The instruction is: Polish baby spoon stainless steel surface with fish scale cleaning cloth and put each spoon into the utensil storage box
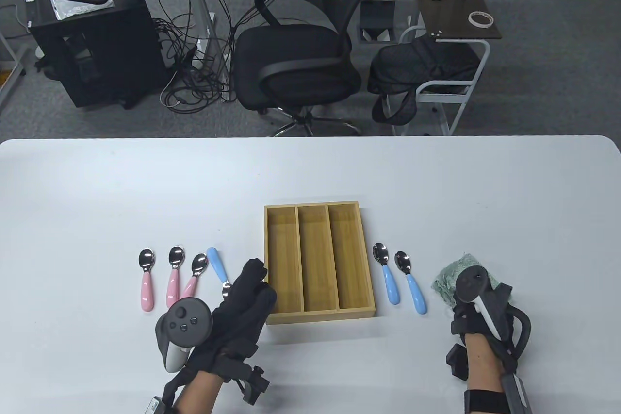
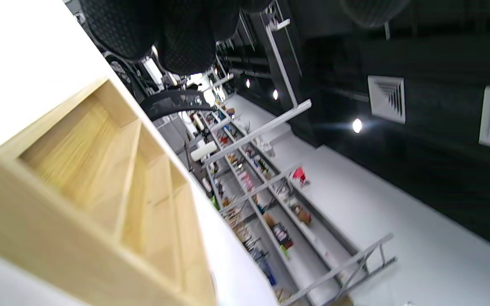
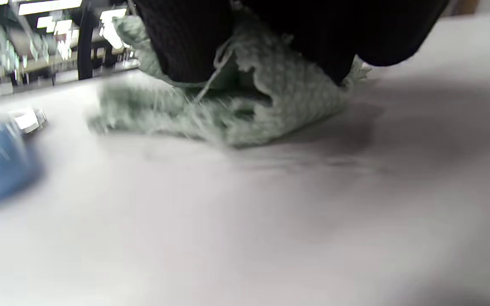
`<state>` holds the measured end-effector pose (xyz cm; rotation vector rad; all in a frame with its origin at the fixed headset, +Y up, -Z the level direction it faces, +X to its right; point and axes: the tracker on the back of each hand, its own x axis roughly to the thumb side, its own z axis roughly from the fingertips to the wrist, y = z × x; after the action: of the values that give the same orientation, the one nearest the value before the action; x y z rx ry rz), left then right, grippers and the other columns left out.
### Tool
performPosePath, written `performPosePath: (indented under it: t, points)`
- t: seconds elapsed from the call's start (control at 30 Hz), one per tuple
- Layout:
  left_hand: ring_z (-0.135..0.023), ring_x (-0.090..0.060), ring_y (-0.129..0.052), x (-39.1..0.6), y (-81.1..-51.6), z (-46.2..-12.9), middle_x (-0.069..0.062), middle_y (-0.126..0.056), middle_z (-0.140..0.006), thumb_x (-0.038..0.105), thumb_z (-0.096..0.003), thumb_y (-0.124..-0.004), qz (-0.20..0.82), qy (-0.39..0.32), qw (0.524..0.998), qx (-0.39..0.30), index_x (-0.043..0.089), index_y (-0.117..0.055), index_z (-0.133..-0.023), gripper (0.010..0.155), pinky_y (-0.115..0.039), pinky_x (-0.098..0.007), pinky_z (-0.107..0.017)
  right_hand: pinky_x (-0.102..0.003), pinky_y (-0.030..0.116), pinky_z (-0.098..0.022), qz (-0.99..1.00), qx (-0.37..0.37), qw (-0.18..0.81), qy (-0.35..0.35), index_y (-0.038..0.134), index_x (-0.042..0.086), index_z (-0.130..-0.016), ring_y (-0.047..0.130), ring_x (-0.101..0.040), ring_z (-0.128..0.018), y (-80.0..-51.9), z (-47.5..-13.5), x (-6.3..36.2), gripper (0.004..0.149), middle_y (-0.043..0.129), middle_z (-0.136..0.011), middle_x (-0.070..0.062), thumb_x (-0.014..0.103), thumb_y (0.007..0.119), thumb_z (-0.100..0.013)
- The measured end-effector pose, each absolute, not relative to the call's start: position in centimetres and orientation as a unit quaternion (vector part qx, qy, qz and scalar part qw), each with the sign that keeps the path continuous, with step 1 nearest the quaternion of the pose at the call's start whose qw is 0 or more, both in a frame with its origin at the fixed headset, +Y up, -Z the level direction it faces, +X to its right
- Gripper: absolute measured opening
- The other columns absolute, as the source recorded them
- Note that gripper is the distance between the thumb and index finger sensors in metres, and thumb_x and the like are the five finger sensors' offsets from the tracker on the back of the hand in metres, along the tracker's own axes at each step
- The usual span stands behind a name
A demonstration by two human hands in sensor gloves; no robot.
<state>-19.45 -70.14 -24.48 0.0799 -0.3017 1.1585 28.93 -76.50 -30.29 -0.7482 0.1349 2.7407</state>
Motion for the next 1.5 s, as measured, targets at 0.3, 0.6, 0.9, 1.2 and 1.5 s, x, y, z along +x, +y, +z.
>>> performPosePath:
  t: [0.3, 0.6, 0.9, 1.2, 1.5]
  points:
    - [-0.072, -0.030, -0.096, -25.0, -68.2, -25.9, -0.018, -0.077, -0.100, 0.050, -0.0656, -0.059, 0.498, -0.004, 0.863, 0.088, 0.005, -0.060, -0.110, 0.063, -0.083, -0.049, -0.052, -0.056, 0.074, -0.057, 0.922, -0.276, 0.270, -0.021, 0.064, 0.007, -0.094, 0.087, -0.038, -0.075, -74.8, -29.2, 30.7, 0.038, 0.075, -0.096, -0.021, 0.028, 0.067, -0.063]
    - [-0.072, -0.032, -0.096, -30.6, -69.0, -27.2, -0.019, -0.078, -0.099, 0.050, -0.0655, -0.059, 0.494, 0.070, 0.862, 0.095, 0.005, -0.061, -0.109, 0.063, -0.082, -0.051, -0.052, -0.057, 0.074, -0.057, 0.920, -0.263, 0.288, -0.028, 0.063, 0.007, -0.095, 0.087, -0.038, -0.075, -74.1, -28.8, 30.6, 0.038, 0.074, -0.096, -0.021, 0.028, 0.066, -0.063]
    - [-0.069, -0.034, -0.096, -37.9, -70.6, -27.3, -0.019, -0.081, -0.096, 0.043, -0.0654, -0.065, 0.389, 0.205, 0.894, 0.090, 0.004, -0.064, -0.108, 0.058, -0.082, -0.052, -0.050, -0.052, 0.084, -0.053, 0.893, -0.247, 0.363, -0.101, 0.059, 0.006, -0.095, 0.096, -0.035, -0.071, -71.4, -27.1, 30.5, 0.038, 0.076, -0.093, -0.025, 0.028, 0.063, -0.064]
    - [-0.072, -0.035, -0.094, -38.3, -73.3, -28.7, -0.015, -0.082, -0.093, 0.047, -0.0614, -0.075, 0.203, 0.274, 0.937, -0.079, 0.007, -0.068, -0.107, 0.061, -0.080, -0.054, -0.052, -0.040, 0.093, -0.045, 0.730, -0.153, 0.645, -0.168, 0.055, 0.006, -0.097, 0.104, -0.024, -0.062, -69.1, -24.5, 31.7, 0.039, 0.078, -0.090, -0.025, 0.030, 0.060, -0.066]
    - [-0.067, -0.031, -0.094, -36.7, -76.2, -30.4, -0.010, -0.083, -0.090, 0.054, -0.0574, -0.076, 0.111, 0.289, 0.940, -0.147, 0.009, -0.072, -0.103, 0.064, -0.081, -0.051, -0.050, -0.041, 0.092, -0.048, 0.599, -0.045, 0.792, -0.105, 0.054, 0.008, -0.098, 0.102, -0.025, -0.065, -68.9, -24.5, 30.0, 0.039, 0.076, -0.093, -0.024, 0.030, 0.059, -0.066]
